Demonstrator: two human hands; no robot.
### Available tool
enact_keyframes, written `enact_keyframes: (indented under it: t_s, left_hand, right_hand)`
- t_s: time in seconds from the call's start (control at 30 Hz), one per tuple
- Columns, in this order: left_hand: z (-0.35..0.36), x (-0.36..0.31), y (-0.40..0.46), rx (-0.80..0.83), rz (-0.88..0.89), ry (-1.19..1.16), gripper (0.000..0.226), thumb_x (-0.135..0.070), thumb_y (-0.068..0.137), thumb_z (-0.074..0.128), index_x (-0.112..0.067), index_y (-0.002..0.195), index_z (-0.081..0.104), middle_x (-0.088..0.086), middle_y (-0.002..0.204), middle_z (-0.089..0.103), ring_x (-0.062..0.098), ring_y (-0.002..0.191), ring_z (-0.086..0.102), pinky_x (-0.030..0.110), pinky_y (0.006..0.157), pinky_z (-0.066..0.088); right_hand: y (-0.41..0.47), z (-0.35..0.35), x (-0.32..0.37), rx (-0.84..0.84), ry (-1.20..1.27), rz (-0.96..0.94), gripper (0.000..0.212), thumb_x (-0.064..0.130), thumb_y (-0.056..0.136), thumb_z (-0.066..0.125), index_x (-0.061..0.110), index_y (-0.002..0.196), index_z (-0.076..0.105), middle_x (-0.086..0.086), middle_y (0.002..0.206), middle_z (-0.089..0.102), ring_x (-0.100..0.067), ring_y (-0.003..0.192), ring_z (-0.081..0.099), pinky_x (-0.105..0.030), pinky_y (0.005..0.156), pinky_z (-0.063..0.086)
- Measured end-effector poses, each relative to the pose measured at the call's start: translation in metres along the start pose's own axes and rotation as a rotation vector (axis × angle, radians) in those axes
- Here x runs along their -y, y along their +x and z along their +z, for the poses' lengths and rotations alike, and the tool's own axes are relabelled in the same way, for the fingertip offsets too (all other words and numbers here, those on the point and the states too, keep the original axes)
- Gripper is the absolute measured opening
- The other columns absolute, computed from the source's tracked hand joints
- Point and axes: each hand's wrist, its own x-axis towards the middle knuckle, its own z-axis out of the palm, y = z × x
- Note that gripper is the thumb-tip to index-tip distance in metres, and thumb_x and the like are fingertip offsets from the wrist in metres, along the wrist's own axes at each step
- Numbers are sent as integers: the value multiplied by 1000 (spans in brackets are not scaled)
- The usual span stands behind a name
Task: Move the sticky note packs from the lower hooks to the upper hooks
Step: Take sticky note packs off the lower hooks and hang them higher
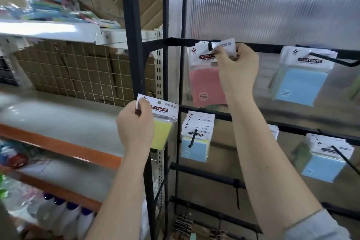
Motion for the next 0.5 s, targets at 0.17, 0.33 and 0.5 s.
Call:
enact_keyframes:
  t_s: [0.17, 0.33, 0.5]
  left_hand:
    - [-1, 0, 3, 20, -12, -36, 47, -24, 94, 45, -17, 50, 30, -7, 46, 34, 10, 45, 35, 25, 47, 27]
    - [0, -4, 2, 31, -7, -40, 47, -24, 94, 45, -19, 50, 31, -7, 47, 37, 13, 46, 37, 25, 49, 28]
    - [1, -11, -2, 43, -2, -37, 45, -26, 95, 43, -17, 51, 35, -6, 50, 46, 10, 49, 46, 23, 47, 31]
  right_hand:
    - [20, 10, -18, -19, -39, 19, 9, 22, 88, 63, 16, 83, 60, 9, 75, 64, -8, 71, 64, -19, 61, 47]
    - [36, 16, -29, -61, -149, 69, 14, 28, 87, 66, 19, 82, 55, 13, 74, 58, -4, 67, 54, -16, 53, 36]
    - [43, 17, -32, -148, -245, 98, 31, 36, 81, 70, 22, 106, 58, 4, 105, 62, -17, 95, 60, -37, 77, 51]
